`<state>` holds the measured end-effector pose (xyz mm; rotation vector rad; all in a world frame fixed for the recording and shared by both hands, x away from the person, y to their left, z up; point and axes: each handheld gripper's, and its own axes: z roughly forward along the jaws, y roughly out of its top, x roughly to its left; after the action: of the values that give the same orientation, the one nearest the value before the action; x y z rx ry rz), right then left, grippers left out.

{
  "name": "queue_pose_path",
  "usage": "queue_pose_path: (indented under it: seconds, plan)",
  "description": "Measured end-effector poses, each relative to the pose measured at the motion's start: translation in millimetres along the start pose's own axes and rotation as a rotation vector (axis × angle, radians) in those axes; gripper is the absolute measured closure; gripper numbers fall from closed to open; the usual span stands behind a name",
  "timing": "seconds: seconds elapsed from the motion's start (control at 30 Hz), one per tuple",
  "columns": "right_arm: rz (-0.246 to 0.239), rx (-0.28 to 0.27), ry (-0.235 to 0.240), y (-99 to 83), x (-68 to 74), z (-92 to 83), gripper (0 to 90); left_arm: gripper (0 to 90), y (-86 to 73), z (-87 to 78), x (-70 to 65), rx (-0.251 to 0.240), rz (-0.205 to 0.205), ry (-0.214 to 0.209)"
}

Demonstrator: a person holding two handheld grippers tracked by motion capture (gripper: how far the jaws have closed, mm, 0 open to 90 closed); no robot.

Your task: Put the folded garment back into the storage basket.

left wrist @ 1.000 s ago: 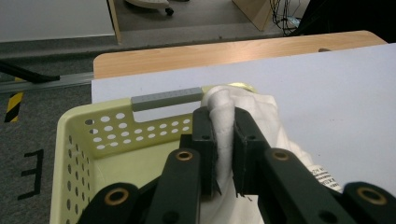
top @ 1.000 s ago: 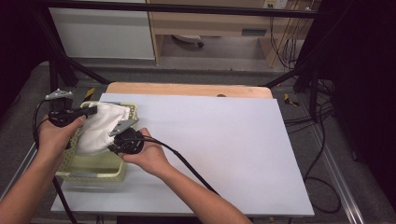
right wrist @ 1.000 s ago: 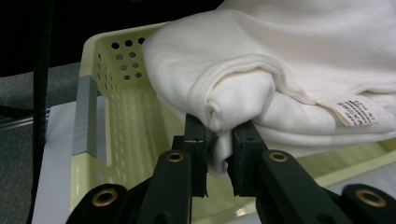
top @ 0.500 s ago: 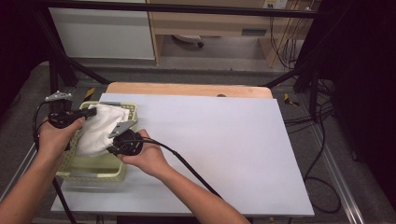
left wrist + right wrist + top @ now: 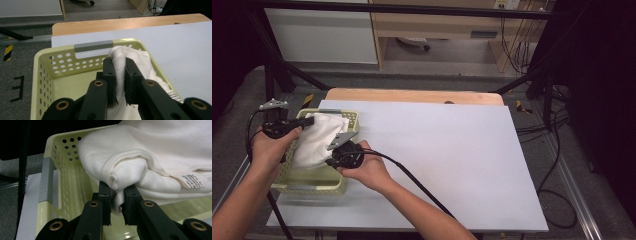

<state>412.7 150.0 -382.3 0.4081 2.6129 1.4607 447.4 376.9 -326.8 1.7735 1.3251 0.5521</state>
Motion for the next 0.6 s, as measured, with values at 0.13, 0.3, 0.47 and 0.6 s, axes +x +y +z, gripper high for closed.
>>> queue_pose_path:
  seconds: [0.13, 0.3, 0.47, 0.6]
  plan:
    - [-0.001, -0.002, 0.006, -1.1, -0.2, 1.6, 79.3, 81.2, -1.0, -1.6, 1.3, 0.007, 0.004, 0.006]
    - [0.001, -0.001, 0.012, -2.3, 0.5, 4.0, 79.3, 81.2, -2.6, -1.9, 2.4, 0.012, 0.006, 0.005]
    - [-0.008, 0.02, 0.012, -4.2, 1.7, 7.1, 79.3, 81.2, -5.9, 0.3, 4.0, 0.028, 0.002, 0.007]
    - [-0.007, 0.021, 0.013, -4.5, 0.3, 7.8, 79.2, 81.1, -7.5, 1.8, 5.6, 0.028, -0.006, 0.009]
